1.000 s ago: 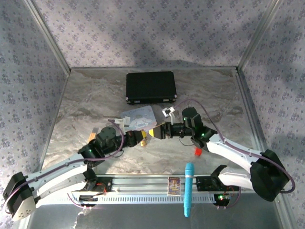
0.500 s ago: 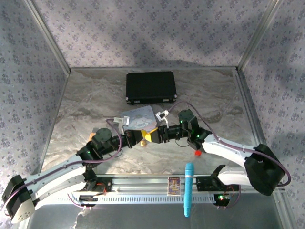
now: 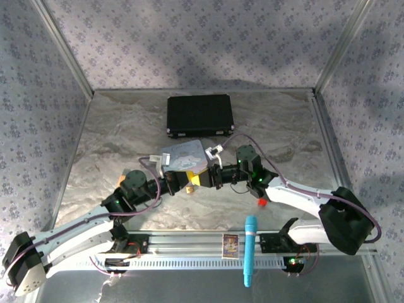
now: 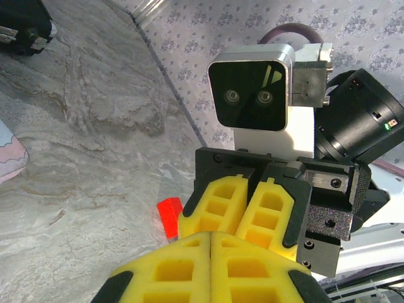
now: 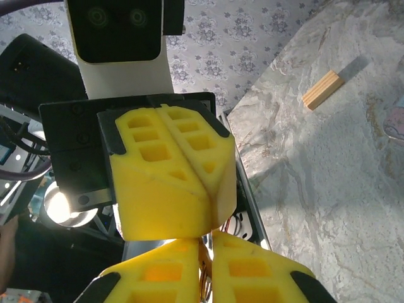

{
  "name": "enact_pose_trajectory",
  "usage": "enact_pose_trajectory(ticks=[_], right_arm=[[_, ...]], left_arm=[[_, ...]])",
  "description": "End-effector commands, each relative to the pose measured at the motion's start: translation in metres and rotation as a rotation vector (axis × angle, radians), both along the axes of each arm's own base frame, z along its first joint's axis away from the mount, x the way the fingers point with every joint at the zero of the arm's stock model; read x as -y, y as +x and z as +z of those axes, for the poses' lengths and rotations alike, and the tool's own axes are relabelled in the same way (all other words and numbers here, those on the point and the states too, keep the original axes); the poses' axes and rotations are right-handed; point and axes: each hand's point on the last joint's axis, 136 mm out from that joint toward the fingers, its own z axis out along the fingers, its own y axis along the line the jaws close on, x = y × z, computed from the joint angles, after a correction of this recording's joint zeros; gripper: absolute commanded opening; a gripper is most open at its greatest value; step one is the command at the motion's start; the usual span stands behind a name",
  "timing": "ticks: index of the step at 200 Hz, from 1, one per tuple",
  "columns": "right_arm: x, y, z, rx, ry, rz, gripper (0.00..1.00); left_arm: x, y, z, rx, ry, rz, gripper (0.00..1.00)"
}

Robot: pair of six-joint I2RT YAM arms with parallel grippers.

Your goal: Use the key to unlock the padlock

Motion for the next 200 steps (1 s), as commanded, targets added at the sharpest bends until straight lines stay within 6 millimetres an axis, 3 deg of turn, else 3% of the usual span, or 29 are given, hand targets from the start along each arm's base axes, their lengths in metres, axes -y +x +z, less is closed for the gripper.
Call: enact_pose_trajectory(ticks=[1, 23, 107, 131, 140, 147, 159, 181, 200], right_arm=[[0.000, -0.003, 0.001, 0.008, 0.023, 0.006, 0.06], [0.003, 0.000, 0.001, 0.007, 0.032, -0.016, 0.00], [0.008, 0.003, -0.002, 0.003, 0.023, -0.054, 0.00], [0.009, 0.004, -0.016, -0.011, -0.036, -0.069, 0.00], [0.009, 0.005, -0.022, -0.022, -0.058, -0.077, 0.00], [0.010, 0.007, -0.027, -0.029, -0.083, -0.096, 0.00], [0.018, 0.018, -0.048, -0.061, -0.183, -0.172, 0.00], [0.034, 0.032, -0.076, -0.100, -0.290, -0.269, 0.00], [0.048, 0.045, -0.095, -0.139, -0.358, -0.363, 0.00]], left_arm=[[-0.001, -0.002, 0.012, 0.024, -0.043, -0.003, 0.00], [-0.001, -0.002, 0.007, 0.014, -0.040, -0.003, 0.00], [-0.011, 0.010, -0.018, -0.044, 0.023, 0.089, 0.00], [-0.015, 0.016, -0.031, -0.081, 0.021, 0.135, 0.23], [-0.017, 0.018, -0.033, -0.089, 0.020, 0.152, 0.40], [-0.020, 0.020, -0.035, -0.097, 0.020, 0.175, 0.59], [-0.029, 0.025, -0.040, -0.119, 0.019, 0.235, 0.83], [-0.049, 0.035, -0.054, -0.174, 0.021, 0.362, 0.89], [-0.066, 0.037, -0.087, -0.275, 0.212, 0.448, 0.83]])
